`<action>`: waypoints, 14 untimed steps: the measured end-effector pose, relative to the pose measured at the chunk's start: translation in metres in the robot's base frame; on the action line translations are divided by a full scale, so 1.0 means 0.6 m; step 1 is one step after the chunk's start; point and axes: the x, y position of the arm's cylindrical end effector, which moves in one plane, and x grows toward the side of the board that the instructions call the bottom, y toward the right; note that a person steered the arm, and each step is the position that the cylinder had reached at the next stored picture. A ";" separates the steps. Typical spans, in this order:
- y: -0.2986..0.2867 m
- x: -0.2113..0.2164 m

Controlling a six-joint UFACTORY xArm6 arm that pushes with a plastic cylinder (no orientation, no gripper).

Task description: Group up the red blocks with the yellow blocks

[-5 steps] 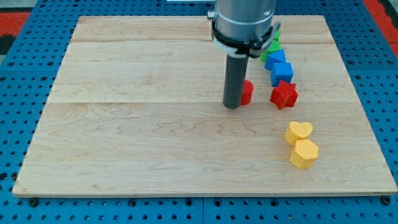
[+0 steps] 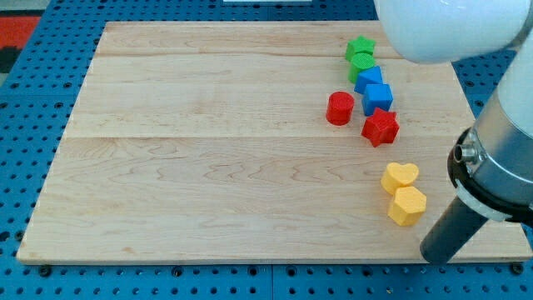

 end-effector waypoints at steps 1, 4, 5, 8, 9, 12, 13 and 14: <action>0.000 -0.027; -0.141 -0.249; -0.141 -0.229; 0.053 -0.235; -0.005 -0.290; 0.007 -0.335; 0.038 -0.320; 0.097 -0.301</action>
